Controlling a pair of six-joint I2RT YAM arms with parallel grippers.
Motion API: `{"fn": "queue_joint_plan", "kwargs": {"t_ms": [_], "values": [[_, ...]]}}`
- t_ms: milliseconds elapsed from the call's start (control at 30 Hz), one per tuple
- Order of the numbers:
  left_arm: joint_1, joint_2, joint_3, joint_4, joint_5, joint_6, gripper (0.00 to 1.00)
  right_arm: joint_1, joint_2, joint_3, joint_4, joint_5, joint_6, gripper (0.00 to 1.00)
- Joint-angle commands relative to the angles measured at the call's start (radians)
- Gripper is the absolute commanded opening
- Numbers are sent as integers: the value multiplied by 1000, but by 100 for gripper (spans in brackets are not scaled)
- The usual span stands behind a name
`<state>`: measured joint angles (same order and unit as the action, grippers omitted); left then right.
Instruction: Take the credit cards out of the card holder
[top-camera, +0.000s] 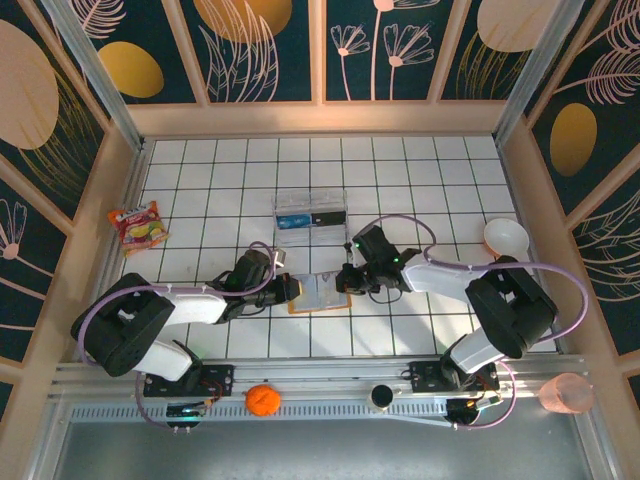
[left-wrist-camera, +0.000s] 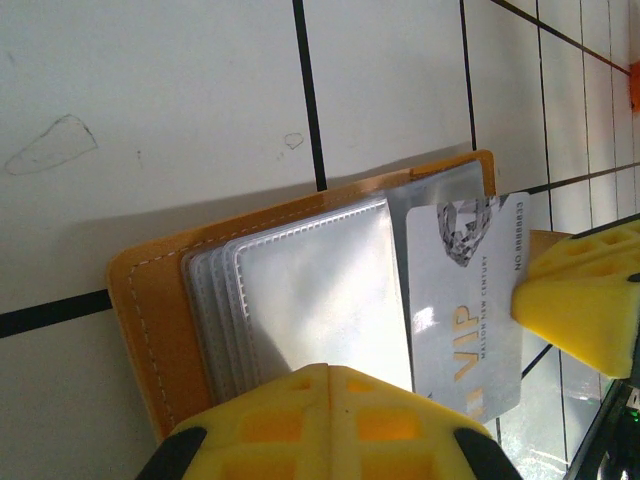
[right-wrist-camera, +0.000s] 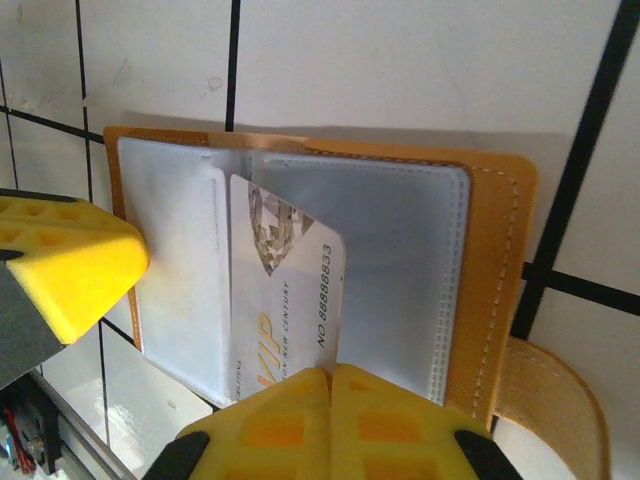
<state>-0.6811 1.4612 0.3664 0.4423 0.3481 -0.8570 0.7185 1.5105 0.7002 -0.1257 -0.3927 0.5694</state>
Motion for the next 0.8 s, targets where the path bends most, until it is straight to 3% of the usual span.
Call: {"fn": "queue_joint_plan", "kwargs": {"t_ms": [0,167,500,767], "values": [[-5,6,-10,-26,1,8,0,-9,-19,39,-102,56,-49,0],[-4,11,-7,-19,5,17,0,1,-10,63,-133,58,-73,0],[-4,34,12,-1,31,42,0,28,36,48,-18,-19,-65,0],[-5,50,14,18,49,41,0,18,68,1,108,-87,-25,16]]}}
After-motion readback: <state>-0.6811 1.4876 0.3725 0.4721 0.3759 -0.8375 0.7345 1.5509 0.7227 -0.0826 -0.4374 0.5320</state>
